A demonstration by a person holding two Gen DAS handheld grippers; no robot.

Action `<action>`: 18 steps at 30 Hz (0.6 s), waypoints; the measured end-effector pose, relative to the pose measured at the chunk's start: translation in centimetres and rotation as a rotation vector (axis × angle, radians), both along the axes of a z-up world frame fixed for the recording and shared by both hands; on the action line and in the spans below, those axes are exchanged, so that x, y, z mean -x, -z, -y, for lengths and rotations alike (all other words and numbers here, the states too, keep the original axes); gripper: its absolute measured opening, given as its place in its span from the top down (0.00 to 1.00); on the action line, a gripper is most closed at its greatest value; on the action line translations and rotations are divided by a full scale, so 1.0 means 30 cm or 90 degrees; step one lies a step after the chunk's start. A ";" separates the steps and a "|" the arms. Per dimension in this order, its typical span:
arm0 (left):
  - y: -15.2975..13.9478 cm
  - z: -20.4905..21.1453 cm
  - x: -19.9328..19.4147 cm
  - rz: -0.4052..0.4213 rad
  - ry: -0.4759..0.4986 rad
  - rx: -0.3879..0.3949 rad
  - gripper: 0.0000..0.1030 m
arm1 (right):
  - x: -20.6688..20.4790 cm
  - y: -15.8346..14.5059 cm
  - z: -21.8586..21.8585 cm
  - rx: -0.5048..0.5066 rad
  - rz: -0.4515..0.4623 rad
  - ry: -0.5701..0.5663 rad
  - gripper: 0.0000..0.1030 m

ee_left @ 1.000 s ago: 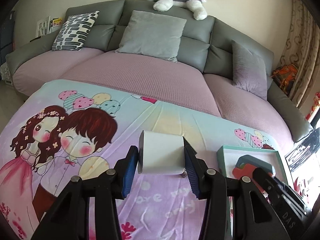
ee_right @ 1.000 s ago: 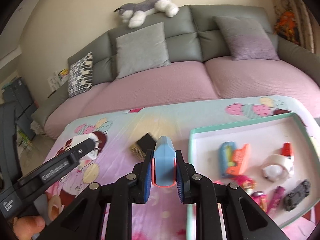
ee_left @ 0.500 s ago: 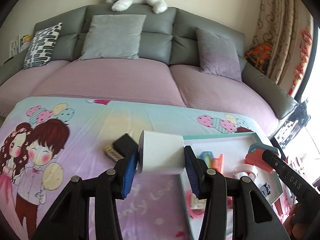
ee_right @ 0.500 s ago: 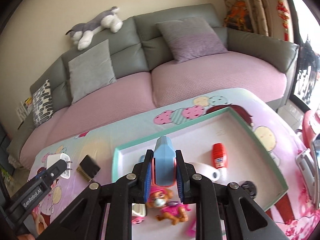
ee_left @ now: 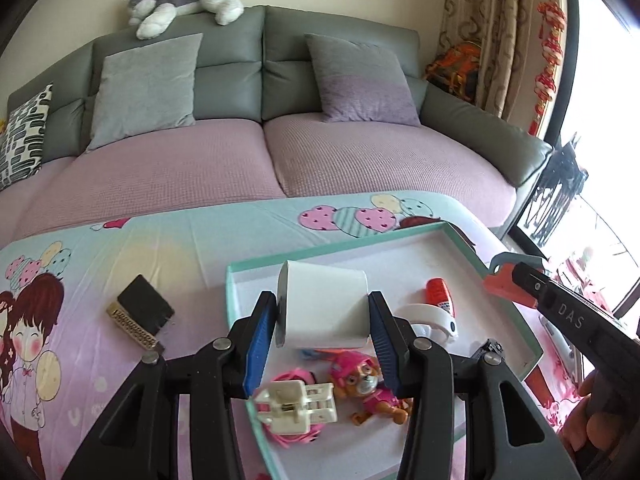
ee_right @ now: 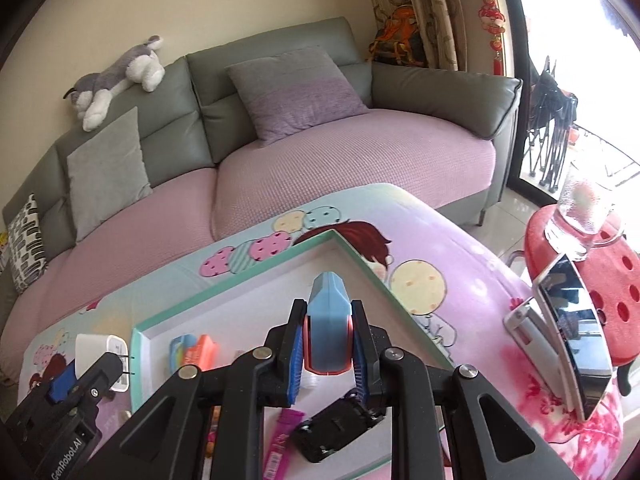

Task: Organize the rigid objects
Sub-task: 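Open the right tool to drop the box while the left tool releases the white cube in the tray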

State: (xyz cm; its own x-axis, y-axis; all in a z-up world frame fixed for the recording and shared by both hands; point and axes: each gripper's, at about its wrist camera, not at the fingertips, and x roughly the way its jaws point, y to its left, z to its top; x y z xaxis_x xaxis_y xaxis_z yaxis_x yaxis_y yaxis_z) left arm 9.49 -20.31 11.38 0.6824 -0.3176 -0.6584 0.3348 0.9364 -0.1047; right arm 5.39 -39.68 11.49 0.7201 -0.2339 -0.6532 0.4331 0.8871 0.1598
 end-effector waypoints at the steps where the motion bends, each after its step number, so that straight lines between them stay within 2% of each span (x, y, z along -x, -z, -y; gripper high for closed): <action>1: 0.008 0.016 -0.002 -0.002 0.006 -0.003 0.53 | -0.003 0.008 0.005 0.000 -0.004 0.002 0.78; 8: 0.060 0.070 -0.014 -0.025 0.019 -0.017 0.53 | -0.034 0.079 0.021 -0.010 -0.043 0.001 0.78; 18: 0.095 0.089 -0.026 -0.044 0.024 -0.018 0.53 | -0.054 0.113 0.007 -0.011 -0.069 -0.010 0.78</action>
State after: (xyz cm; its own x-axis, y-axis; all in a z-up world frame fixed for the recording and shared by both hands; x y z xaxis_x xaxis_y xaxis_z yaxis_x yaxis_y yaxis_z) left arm 10.26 -22.98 8.54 0.6224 -0.3225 -0.7132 0.3628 0.9262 -0.1022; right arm 7.00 -39.88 8.09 0.6487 -0.2110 -0.7312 0.4350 0.8911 0.1288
